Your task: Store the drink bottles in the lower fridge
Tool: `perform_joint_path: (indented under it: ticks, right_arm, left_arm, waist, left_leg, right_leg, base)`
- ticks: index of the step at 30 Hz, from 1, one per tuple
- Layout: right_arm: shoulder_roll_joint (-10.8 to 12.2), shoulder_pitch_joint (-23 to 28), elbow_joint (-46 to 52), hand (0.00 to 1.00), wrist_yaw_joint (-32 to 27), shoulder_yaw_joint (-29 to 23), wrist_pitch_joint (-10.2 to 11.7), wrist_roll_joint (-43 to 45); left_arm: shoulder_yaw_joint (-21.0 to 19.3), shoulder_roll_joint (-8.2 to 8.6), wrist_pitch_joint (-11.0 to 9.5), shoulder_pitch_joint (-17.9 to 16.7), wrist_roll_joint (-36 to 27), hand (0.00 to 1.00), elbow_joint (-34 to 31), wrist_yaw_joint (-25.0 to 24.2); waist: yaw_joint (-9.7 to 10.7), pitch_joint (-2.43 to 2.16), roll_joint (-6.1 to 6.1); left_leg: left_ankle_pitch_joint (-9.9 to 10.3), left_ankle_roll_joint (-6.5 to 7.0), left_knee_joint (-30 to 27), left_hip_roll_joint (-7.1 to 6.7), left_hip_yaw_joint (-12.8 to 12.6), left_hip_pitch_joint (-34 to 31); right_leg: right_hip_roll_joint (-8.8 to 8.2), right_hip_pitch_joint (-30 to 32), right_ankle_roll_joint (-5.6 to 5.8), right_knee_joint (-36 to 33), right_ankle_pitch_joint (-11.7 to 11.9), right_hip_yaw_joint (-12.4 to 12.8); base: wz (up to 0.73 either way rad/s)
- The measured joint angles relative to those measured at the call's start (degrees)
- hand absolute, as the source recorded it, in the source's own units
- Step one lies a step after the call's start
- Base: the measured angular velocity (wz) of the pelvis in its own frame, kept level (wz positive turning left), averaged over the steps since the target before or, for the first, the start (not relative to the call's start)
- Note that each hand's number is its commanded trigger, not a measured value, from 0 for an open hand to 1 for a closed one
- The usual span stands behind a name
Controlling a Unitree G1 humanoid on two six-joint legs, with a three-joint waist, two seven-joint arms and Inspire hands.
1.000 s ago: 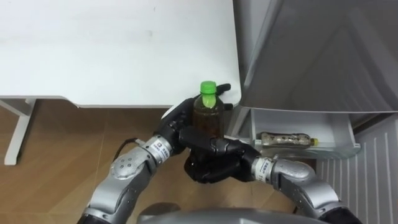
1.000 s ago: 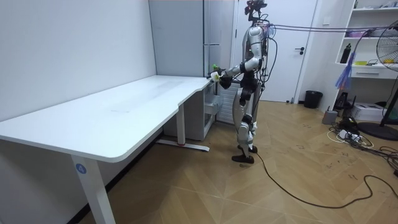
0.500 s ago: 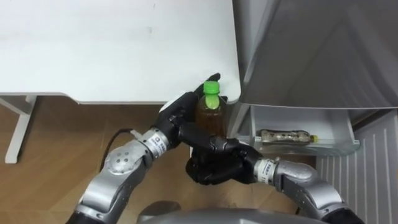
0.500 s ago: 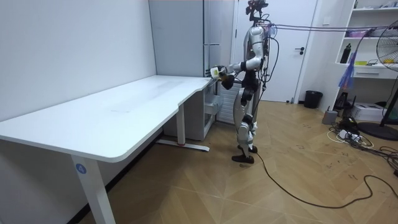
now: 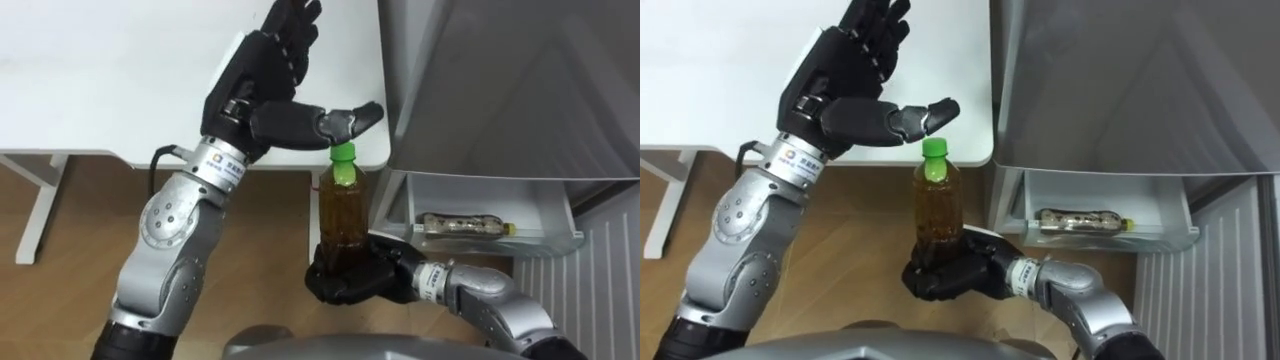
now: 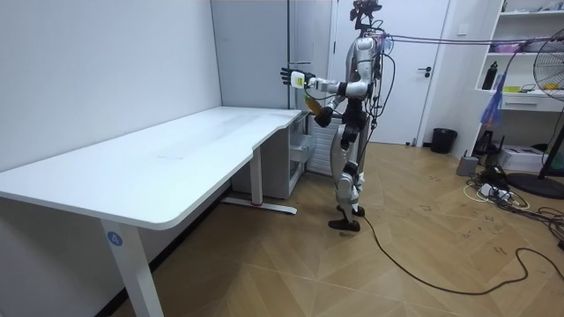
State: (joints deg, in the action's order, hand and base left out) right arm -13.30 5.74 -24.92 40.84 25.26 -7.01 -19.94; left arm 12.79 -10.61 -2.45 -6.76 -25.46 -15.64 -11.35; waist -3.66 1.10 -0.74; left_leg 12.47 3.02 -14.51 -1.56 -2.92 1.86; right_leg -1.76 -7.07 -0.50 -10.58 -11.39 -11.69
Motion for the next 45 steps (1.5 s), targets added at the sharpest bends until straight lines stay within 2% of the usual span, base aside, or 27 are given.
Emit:
perform_joint_path:
  ticks: [5,9,12,14,18,24,27,29,32,33,35,39,41,45]
  right_arm:
    - [0.0,0.1,0.0,1.00,1.0,-0.1,0.0,0.1]
    - [0.1,0.8,0.0,1.00,1.7,-0.8,0.0,0.3]
    - [0.2,1.3,0.0,1.00,1.7,-2.2,0.1,0.4]
    - [0.2,1.5,0.4,1.00,1.7,-3.1,0.1,1.8]
    - [0.2,3.3,0.5,1.00,1.7,-6.5,0.8,2.4]
    - [0.1,6.0,-1.1,1.00,0.5,-8.9,0.7,2.3]
    - [0.2,6.4,-0.9,1.00,-0.6,-10.3,0.7,2.4]
    - [0.5,6.5,-0.4,1.00,-1.2,-11.1,0.7,2.4]
    - [1.0,7.2,1.2,1.00,-1.9,-12.7,0.8,2.2]
    - [1.2,7.2,1.2,1.00,-2.3,-12.9,0.8,2.2]
    - [2.0,7.5,1.1,1.00,-3.3,-12.9,0.8,2.3]
    - [2.3,8.2,1.1,1.00,-4.7,-12.6,0.7,1.4]
    - [2.1,8.3,1.1,1.00,-6.4,-12.2,0.6,-0.3]
    - [2.0,8.4,0.9,1.00,-11.1,-11.1,0.5,-5.7]
  left_arm:
    - [-1.0,0.33,0.0,-0.1,0.1,0.00,-1.8,0.8]
    - [-4.7,2.24,-1.6,0.0,0.2,0.00,-5.0,3.3]
    - [-7.7,2.46,-3.0,0.0,0.2,0.00,-5.5,5.3]
    - [-8.9,2.39,-3.0,0.0,0.7,0.00,-5.5,6.9]
    - [-12.9,2.51,-3.2,-0.6,2.6,0.00,-5.2,12.4]
    - [-18.5,2.74,-4.2,-4.1,2.6,0.00,-3.4,22.0]
    - [-21.8,2.78,-4.6,-4.2,2.7,0.00,1.2,26.3]
    - [-23.7,2.87,-4.6,-4.6,2.7,0.00,3.9,29.2]
    - [-26.3,2.86,-5.3,-7.2,2.8,0.00,9.1,34.0]
    - [-26.5,2.87,-5.4,-7.4,2.9,0.00,10.4,35.0]
    - [-27.2,2.87,-5.4,-7.7,3.2,0.00,15.5,38.2]
    - [-27.7,2.68,-5.5,-7.9,2.0,0.00,22.9,41.2]
    - [-27.5,2.26,-5.4,-8.1,-0.1,0.00,27.0,42.2]
    - [-27.1,2.07,-5.3,-9.7,-14.0,0.00,35.4,43.6]
  waist:
    - [-0.3,-0.08,-0.22]
    - [-1.8,-0.09,-0.26]
    - [-2.7,-0.08,-0.22]
    - [-3.0,-0.05,-0.18]
    - [-4.5,0.10,0.24]
    - [-5.3,-0.15,0.90]
    - [-6.4,-0.24,0.92]
    - [-7.2,-0.48,0.68]
    - [-7.8,-0.71,0.73]
    - [-7.9,-0.79,0.60]
    - [-9.0,-0.67,0.81]
    - [-10.1,-0.71,0.72]
    - [-10.6,-0.68,0.77]
    - [-10.6,-0.66,0.83]
  left_leg:
    - [0.0,0.00,0.5,-0.01,0.0,0.6]
    - [0.0,-0.01,0.8,-0.01,-0.2,1.5]
    - [0.0,0.00,0.8,-0.05,-0.1,2.3]
    - [0.0,0.00,0.9,-0.07,0.0,2.7]
    - [0.0,0.00,1.0,-0.07,0.0,2.7]
    - [-0.1,-0.03,1.4,-0.11,0.0,3.0]
    - [-0.5,-0.05,2.3,-0.18,-0.1,4.1]
    - [-0.5,-0.09,2.5,-0.17,-0.1,4.5]
    - [-0.4,-0.12,2.9,-0.15,0.1,5.0]
    - [-0.5,-0.12,2.9,-0.16,0.1,5.3]
    - [-0.5,-0.12,2.9,-0.16,0.1,5.5]
    - [-0.5,-0.11,3.0,-0.22,0.0,5.5]
    - [-0.4,-0.10,3.0,-0.22,0.0,5.6]
    - [-0.4,-0.10,3.2,-0.23,0.1,5.6]
  right_leg:
    - [-0.03,-0.5,0.00,0.0,0.0,-0.2]
    - [-0.02,-1.1,0.01,0.0,0.0,0.3]
    - [-0.04,-1.9,0.02,0.1,0.0,0.3]
    - [-0.03,-2.4,0.02,0.1,0.0,0.3]
    - [0.16,-2.2,0.03,0.1,0.0,0.4]
    - [0.27,-2.5,0.03,0.1,0.0,0.0]
    - [0.29,-3.0,0.02,0.3,0.0,0.0]
    - [0.37,-3.2,0.02,0.8,0.0,0.0]
    - [0.46,-3.8,0.02,1.0,0.0,0.0]
    - [0.47,-3.9,0.02,1.0,0.0,0.0]
    - [0.46,-4.0,0.02,1.0,0.0,-0.3]
    - [0.33,-4.0,0.02,1.0,0.0,-1.2]
    - [0.32,-4.1,0.02,1.0,0.0,-1.2]
    - [0.20,-4.2,0.02,1.0,0.0,-1.4]
  base:
    - [-0.01]
    - [-0.02]
    - [0.00]
    - [0.00]
    - [-0.02]
    - [-0.01]
    - [-0.04]
    - [0.00]
    - [0.03]
    - [0.00]
    - [0.00]
    - [0.00]
    - [0.00]
    - [0.00]
